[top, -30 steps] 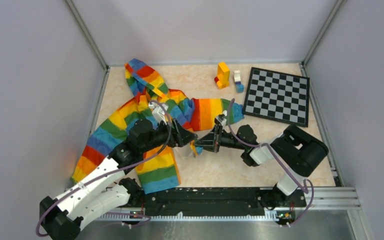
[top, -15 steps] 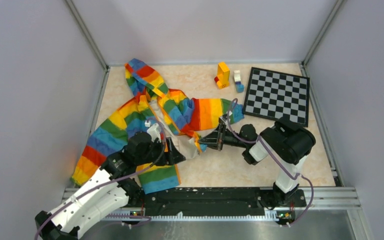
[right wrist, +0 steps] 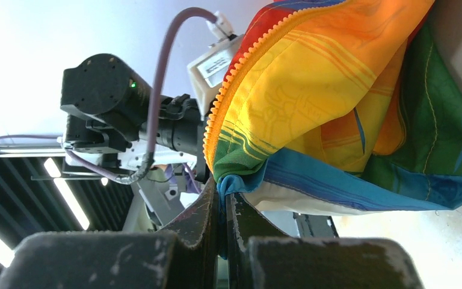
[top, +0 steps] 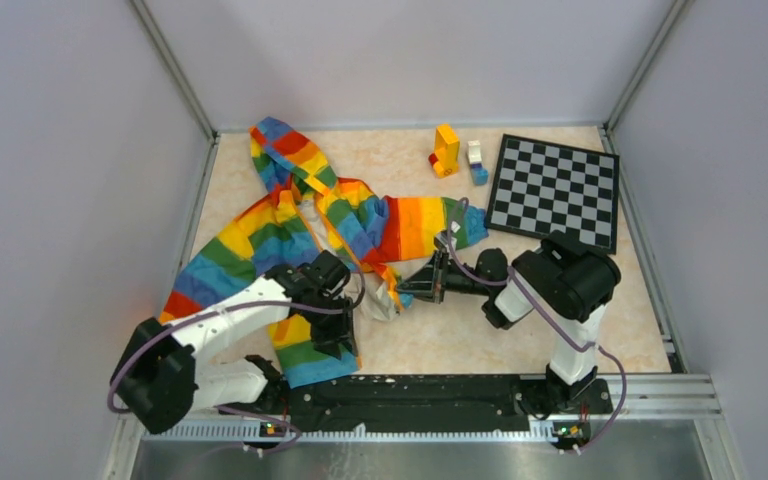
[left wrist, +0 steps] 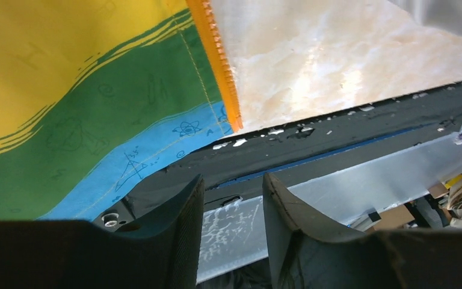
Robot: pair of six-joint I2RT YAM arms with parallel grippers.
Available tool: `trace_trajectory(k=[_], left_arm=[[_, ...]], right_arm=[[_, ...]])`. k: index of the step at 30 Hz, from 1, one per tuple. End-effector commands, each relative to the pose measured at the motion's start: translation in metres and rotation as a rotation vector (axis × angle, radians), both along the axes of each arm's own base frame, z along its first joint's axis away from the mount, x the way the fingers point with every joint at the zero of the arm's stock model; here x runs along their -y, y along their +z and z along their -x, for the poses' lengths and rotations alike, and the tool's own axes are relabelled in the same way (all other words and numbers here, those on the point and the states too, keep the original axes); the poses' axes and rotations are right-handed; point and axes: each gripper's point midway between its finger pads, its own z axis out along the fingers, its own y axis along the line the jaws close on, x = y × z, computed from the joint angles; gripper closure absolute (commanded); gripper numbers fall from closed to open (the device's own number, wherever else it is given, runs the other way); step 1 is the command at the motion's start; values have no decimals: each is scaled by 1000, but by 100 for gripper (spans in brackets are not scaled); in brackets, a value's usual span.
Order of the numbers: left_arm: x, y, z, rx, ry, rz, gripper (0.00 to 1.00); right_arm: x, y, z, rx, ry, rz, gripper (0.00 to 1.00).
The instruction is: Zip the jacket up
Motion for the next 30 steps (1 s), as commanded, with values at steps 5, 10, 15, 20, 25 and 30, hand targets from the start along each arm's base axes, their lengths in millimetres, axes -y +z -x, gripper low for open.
trace_trajectory(k=[5,10,15,20,25,30], left_arm=[[9,-6,-23,-20,35,-78,61],[8,-23,-26,-27,64,-100,66],[-5,-43,-21,-34,84,-163,66],[-11,-58,-14,-64,101,-191,63],[-16,-71,-11,-74,138,-212,58],[-14,-78,-10,-74,170,-196,50]], right_arm=[[8,35,8,242,8,-116,100],[11,36,9,251,16,-116,100],[14,35,9,253,14,-112,100],[16,33,11,249,8,-105,100],[16,31,11,248,3,-101,100],[16,32,10,244,0,-102,100]])
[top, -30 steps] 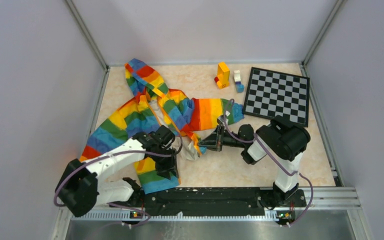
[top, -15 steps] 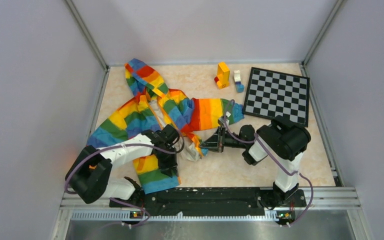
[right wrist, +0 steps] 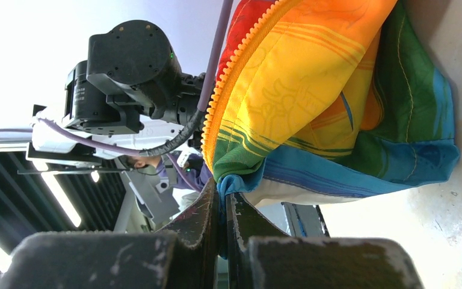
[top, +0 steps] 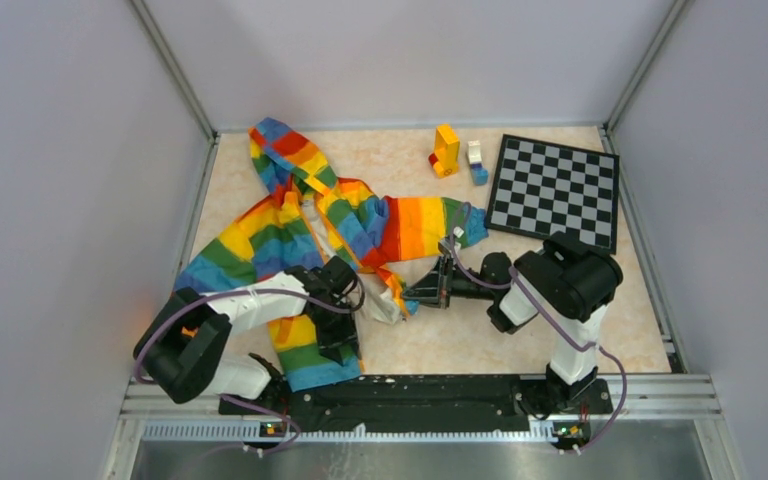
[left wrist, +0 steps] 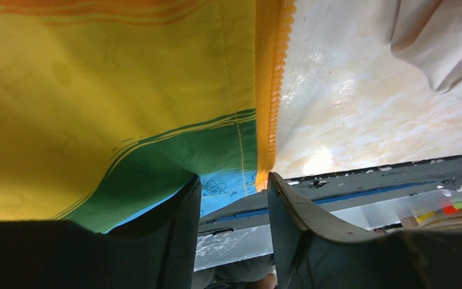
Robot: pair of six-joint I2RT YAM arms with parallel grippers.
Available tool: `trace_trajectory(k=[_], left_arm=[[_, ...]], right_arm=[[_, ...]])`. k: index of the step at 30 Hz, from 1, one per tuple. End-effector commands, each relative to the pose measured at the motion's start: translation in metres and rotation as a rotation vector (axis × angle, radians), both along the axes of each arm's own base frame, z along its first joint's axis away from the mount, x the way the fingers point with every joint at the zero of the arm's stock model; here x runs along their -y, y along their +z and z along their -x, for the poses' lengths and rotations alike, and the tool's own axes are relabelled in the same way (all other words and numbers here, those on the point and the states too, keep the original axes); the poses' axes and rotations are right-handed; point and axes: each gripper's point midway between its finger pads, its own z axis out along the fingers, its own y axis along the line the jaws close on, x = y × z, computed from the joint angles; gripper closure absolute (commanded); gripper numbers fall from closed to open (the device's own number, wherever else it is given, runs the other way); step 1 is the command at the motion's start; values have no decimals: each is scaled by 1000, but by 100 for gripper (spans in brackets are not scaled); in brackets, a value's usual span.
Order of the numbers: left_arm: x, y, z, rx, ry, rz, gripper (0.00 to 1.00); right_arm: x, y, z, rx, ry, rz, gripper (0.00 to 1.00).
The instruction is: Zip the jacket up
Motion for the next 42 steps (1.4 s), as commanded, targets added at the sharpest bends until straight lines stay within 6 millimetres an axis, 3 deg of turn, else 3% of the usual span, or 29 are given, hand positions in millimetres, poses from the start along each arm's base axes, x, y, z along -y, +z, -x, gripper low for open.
trace_trajectory(k=[1,4,8,14,18,23,27,29,31,33,34,38,42], left_arm=[[-17,-31,-4,58,42,-81,50],[-28,-35,-3,70,68,-135,56],[-32,-33,-14,109,91,-184,79],[-18,-18,-44,242,71,-123,91],[-3,5,-71,399,69,-27,96],[-7,32,-104,585,72,-49,100],[-11,38,-104,568,41,-94,100],[-18,37,-93,505,48,-131,96],[-25,36,-79,435,65,-163,76],[-27,37,-61,351,88,-164,49],[-26,38,-52,314,100,-150,43],[-24,38,-21,198,132,-133,34],[-14,35,-10,162,141,-149,33]], right_arm=[[5,45,0,229,-12,-139,100],[5,48,1,234,-11,-145,100],[5,52,0,243,-13,-152,100],[7,50,2,243,-15,-146,100],[7,45,4,250,-9,-136,100],[7,42,2,256,-9,-126,100],[7,44,1,255,-11,-130,100],[8,45,1,257,-13,-129,100],[8,44,1,257,-18,-124,100],[8,42,-1,256,-24,-118,100],[7,40,-2,252,-27,-116,100],[6,37,-4,234,-25,-122,100],[5,39,-5,240,-26,-125,100]])
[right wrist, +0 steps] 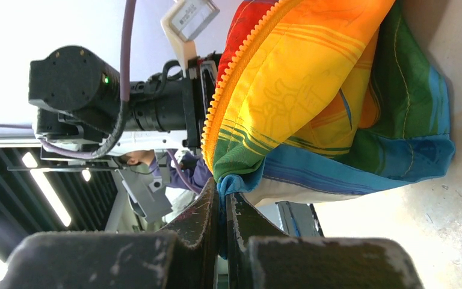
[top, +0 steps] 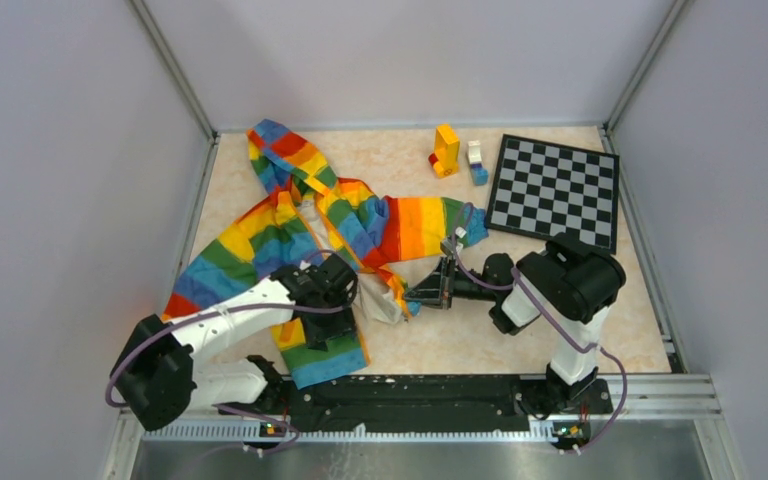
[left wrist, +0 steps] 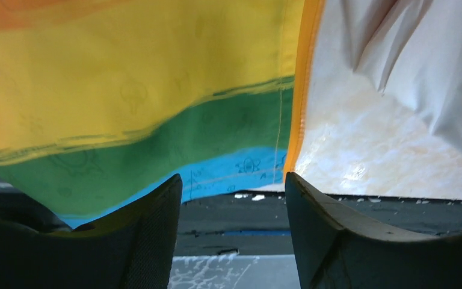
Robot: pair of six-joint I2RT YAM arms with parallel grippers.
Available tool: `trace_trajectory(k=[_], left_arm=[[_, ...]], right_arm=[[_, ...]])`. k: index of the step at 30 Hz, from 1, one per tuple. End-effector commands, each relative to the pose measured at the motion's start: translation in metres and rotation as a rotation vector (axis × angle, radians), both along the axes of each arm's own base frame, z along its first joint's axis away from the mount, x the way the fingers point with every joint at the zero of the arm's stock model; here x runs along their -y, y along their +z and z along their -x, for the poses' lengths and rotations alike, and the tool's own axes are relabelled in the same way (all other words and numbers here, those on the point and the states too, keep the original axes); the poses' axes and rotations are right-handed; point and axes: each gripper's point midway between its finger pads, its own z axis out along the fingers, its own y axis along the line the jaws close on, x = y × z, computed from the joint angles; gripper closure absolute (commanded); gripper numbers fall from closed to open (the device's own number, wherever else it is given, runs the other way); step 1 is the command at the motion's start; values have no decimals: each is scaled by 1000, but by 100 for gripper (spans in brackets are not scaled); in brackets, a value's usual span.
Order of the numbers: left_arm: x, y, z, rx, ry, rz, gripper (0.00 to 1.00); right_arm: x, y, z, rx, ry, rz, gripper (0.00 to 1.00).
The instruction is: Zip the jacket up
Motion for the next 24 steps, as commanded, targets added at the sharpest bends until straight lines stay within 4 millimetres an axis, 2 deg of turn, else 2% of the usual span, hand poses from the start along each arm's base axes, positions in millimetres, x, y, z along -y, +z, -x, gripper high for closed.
trace_trajectory(k=[1,5,13,18,24], left_arm=[[9,1,21,-80,49,-9,35],[15,-11,26,-95,66,-55,42],[29,-25,22,-89,86,-36,41],[25,-32,20,-79,123,-87,36],[16,-43,18,-83,169,-155,39]], right_arm=[[2,40,-6,214,-19,-132,100],[4,41,-4,208,-22,-131,100],[4,42,-2,207,-17,-134,100],[4,43,-2,209,-15,-136,100],[5,42,-2,206,-19,-133,100]])
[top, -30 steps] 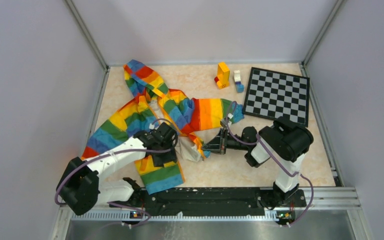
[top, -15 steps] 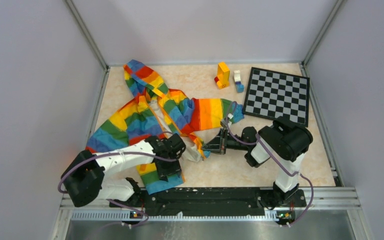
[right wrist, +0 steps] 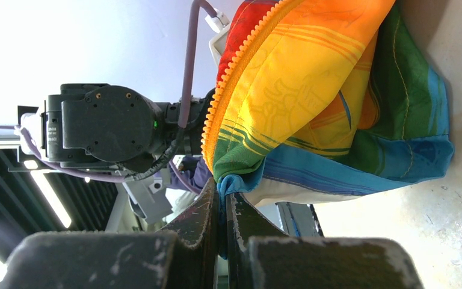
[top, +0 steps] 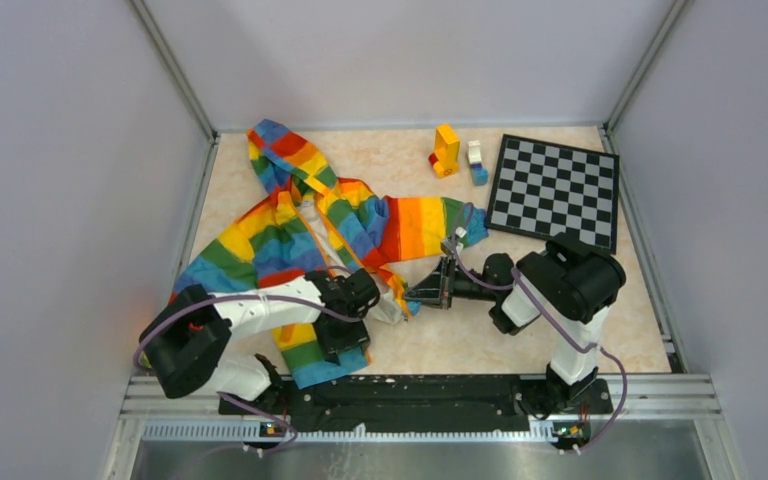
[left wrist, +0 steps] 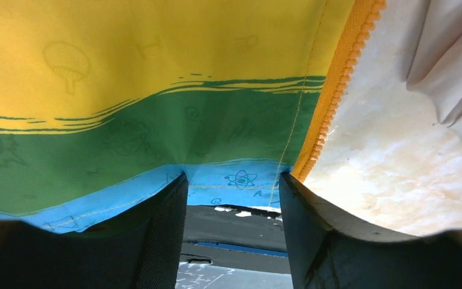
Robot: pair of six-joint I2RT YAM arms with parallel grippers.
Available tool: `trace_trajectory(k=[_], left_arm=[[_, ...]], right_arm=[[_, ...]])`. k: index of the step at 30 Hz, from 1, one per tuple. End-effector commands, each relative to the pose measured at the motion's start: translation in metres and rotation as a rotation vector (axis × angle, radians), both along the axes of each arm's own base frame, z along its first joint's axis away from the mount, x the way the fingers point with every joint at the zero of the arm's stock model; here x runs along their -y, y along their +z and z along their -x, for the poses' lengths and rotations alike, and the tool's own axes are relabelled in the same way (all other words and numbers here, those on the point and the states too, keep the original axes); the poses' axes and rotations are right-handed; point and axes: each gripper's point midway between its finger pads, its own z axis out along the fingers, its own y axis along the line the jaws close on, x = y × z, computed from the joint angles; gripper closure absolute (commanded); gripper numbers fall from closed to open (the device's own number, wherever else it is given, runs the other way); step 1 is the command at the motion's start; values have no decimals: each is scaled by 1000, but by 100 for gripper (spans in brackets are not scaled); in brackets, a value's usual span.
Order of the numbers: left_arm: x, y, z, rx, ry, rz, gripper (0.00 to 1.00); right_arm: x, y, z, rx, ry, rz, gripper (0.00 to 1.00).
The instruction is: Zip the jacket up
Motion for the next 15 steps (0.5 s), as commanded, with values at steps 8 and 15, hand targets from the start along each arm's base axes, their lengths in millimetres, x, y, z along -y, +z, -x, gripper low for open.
trace_trajectory(k=[8,15], left_arm=[[-14,-27,-15,122,44,-39,77],[6,-11,-36,280,-31,108,91]], right_arm=[[5,42,-1,211,-15,-131,100],[5,35,0,208,-14,-116,100]])
